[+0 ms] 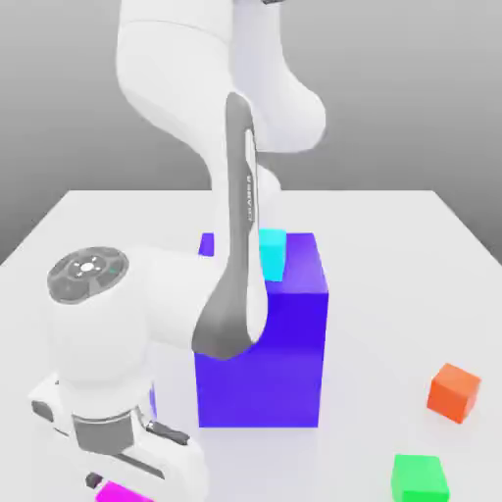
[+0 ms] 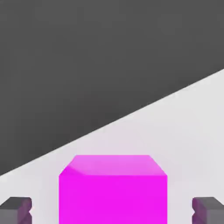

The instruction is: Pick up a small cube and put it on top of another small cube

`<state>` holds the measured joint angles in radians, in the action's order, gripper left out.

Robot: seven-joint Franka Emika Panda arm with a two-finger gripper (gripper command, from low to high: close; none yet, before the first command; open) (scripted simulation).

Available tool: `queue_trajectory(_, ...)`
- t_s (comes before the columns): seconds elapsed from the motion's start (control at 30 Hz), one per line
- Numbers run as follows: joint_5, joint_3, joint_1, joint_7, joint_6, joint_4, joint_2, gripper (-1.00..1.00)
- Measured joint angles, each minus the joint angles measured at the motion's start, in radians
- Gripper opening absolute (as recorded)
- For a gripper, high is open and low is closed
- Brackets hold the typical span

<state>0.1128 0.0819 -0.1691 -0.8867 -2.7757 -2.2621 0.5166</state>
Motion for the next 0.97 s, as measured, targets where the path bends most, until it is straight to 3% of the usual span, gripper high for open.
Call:
queue_trajectory(0.17, -0.001, 0.000, 0.000, -0.001, 0.001, 0.000, -0.002, -1.00)
queue_trajectory(0.33, -0.033, 0.013, 0.031, -0.021, 0.117, -0.032, -0.148, -1.00)
queue_trajectory(0.7, -0.155, -0.208, 0.325, -0.051, 0.218, -0.042, -0.258, -1.00)
queue_trajectory(0.83, -0.214, -0.221, 0.391, -0.084, 0.129, -0.030, -0.157, -1.00)
queue_trajectory(0.87, -0.222, -0.217, 0.396, -0.089, 0.107, -0.028, -0.134, 1.00)
queue_trajectory(0.97, -0.221, -0.217, 0.396, -0.089, 0.107, -0.028, -0.134, 1.00)
